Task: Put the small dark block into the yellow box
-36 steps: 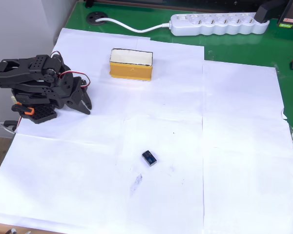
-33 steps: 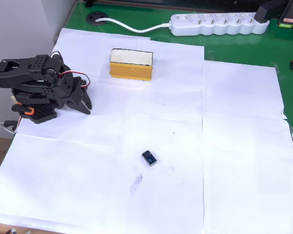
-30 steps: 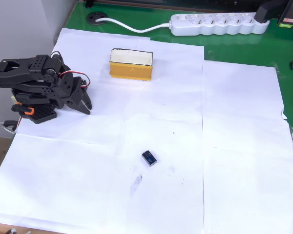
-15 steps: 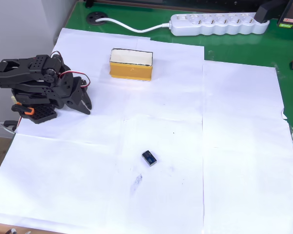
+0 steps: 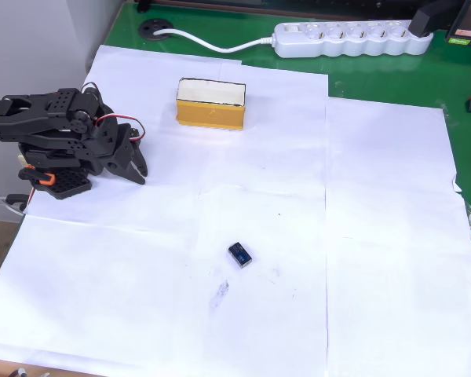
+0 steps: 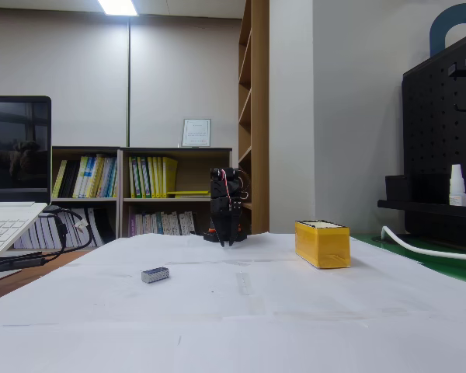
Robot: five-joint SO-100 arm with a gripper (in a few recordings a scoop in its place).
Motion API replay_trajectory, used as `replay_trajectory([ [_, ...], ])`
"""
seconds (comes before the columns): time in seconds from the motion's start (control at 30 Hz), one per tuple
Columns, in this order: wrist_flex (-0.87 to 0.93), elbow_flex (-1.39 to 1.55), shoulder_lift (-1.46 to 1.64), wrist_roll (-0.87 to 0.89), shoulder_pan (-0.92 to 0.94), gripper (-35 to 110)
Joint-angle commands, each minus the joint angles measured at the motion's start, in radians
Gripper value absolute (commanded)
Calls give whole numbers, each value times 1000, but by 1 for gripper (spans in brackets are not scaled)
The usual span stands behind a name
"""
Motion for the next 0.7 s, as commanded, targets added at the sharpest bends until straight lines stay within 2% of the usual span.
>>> replay_trajectory([
  [0.0,89,15,-20,-51,-6,4],
  [0.3,41,37,32,5,-52,3],
  [0.67,-58,732,767,324,-55,3],
])
